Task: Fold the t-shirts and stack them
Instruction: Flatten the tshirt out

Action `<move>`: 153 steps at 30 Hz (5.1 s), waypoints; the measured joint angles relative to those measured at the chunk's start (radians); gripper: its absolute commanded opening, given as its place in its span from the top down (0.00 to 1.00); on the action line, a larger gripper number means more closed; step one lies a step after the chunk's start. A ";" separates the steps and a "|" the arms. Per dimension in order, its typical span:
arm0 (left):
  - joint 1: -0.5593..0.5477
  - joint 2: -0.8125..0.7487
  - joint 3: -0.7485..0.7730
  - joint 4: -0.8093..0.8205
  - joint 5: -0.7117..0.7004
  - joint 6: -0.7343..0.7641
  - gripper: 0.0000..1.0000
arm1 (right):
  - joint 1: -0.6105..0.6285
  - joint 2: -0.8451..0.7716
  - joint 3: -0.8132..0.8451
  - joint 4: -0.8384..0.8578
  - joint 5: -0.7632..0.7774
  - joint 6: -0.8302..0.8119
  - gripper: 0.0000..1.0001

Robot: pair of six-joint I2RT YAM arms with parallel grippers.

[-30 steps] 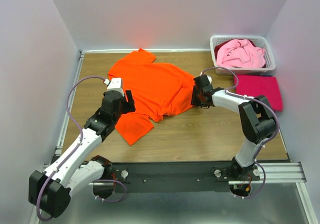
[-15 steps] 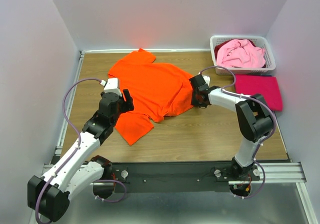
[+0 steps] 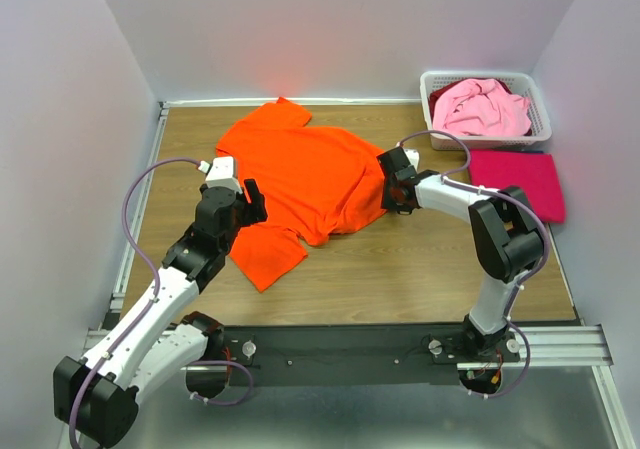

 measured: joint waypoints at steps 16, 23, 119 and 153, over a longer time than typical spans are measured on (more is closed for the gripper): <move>0.006 0.021 0.000 0.001 0.000 0.001 0.26 | 0.000 -0.010 0.046 -0.041 0.002 0.001 0.55; 0.008 0.023 0.000 0.003 0.000 0.001 0.26 | -0.003 0.019 0.061 -0.042 0.002 0.001 0.56; 0.192 0.460 0.031 -0.510 0.205 -0.579 0.49 | -0.103 -0.415 -0.198 -0.060 0.000 -0.153 0.99; 0.269 0.524 0.146 -0.556 0.161 -0.600 1.00 | -0.109 -0.438 -0.220 -0.029 -0.016 -0.154 0.99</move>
